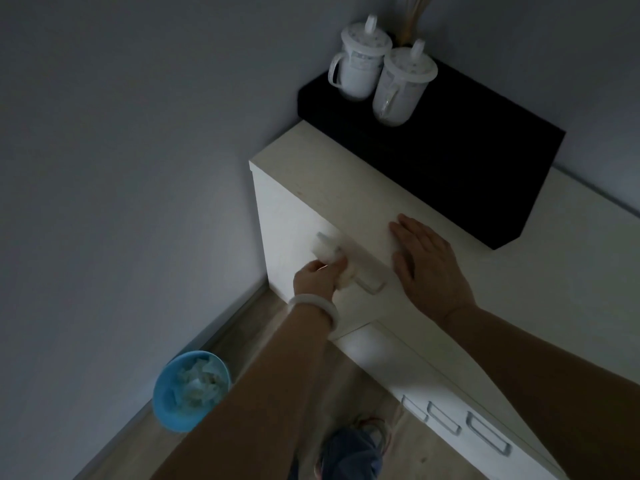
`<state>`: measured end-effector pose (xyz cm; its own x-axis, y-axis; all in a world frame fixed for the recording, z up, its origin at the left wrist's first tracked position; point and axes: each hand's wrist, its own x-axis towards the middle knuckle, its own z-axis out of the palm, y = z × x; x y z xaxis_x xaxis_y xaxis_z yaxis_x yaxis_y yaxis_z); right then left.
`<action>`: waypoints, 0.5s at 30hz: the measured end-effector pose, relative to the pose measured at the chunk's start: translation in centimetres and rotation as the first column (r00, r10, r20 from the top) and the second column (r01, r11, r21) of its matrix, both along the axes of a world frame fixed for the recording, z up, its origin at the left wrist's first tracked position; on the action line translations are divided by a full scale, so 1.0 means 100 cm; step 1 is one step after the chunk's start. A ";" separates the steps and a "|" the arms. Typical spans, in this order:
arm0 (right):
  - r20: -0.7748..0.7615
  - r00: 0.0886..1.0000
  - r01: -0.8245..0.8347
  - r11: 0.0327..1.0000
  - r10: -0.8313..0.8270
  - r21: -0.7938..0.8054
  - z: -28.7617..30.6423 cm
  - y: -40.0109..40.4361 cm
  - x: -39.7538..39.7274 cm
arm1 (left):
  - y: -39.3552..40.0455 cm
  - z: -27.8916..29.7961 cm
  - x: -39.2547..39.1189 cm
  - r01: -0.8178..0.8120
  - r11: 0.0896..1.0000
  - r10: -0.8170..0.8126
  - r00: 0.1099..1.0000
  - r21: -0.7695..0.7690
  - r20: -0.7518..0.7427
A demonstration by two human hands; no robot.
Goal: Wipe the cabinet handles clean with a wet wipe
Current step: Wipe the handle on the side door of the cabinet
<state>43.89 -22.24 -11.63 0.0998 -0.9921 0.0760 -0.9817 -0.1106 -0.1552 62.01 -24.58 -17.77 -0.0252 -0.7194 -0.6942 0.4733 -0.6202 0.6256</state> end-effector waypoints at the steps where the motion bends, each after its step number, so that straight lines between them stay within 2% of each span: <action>1: 0.002 1.000 0.003 1.000 -0.003 0.000 0.000 0.000 0.000 | 0.003 0.002 -0.003 0.006 1.000 -0.006 1.000 0.003 0.005; 4: 0.004 1.000 -0.002 1.000 0.002 -0.008 0.000 0.000 0.000 | 0.017 0.008 -0.015 0.120 0.992 -0.120 0.993 0.032 0.008; 6: -0.004 1.000 -0.009 1.000 0.009 -0.015 0.000 0.001 0.000 | 0.012 0.010 -0.008 0.105 0.994 -0.105 0.994 0.001 0.035; 8: 0.001 1.000 -0.006 1.000 0.006 -0.016 0.001 0.000 0.000 | -0.005 0.009 0.005 0.042 0.999 -0.039 0.994 -0.021 0.102; 15: 0.015 1.000 -0.007 1.000 0.008 -0.022 0.002 0.001 0.002 | -0.013 0.012 0.008 0.097 0.986 -0.031 0.907 -0.137 0.421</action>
